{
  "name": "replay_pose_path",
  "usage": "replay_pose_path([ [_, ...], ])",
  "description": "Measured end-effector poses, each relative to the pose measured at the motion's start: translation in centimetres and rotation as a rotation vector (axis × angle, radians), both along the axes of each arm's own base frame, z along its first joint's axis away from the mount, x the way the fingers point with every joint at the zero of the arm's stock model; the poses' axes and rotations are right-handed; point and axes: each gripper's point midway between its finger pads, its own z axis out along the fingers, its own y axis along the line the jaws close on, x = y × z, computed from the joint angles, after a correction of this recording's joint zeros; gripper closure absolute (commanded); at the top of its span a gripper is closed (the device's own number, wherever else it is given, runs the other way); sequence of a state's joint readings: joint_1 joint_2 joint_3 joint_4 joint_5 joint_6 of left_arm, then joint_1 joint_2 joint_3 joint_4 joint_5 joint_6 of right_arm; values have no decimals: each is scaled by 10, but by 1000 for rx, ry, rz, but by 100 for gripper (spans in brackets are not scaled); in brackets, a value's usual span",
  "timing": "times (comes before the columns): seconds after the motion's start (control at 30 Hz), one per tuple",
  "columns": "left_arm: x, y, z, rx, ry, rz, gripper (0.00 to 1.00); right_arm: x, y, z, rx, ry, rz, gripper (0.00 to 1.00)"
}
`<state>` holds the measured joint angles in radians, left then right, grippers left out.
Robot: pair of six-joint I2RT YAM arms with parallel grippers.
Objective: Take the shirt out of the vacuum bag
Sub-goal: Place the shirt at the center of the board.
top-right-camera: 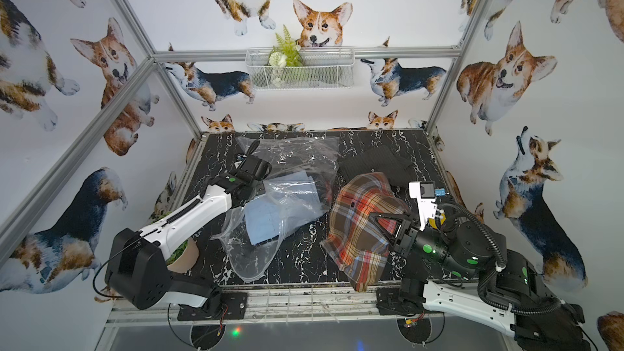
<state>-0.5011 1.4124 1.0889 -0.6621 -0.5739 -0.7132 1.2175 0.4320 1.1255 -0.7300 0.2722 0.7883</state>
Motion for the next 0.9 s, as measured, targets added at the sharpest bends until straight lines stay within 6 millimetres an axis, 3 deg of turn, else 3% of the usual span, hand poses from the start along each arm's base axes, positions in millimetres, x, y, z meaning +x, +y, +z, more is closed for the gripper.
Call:
replay_pose_path([
  [0.3, -39, 36, 7, -26, -85, 156, 100, 28, -15, -20, -209, -39, -177, 100],
  [0.5, -57, 34, 3, -107, -151, 172, 100, 42, -22, -17, -276, -75, -275, 100],
  [0.63, -62, 30, -5, -140, -150, 161, 100, 56, -14, -29, -342, -51, -329, 100],
  [0.77, -60, 20, -5, -160, -149, 129, 100, 87, -18, -50, -376, 68, -418, 100],
  [0.9, -61, 13, -1, -173, -151, 96, 100, 134, -48, -72, -308, 252, -547, 100],
])
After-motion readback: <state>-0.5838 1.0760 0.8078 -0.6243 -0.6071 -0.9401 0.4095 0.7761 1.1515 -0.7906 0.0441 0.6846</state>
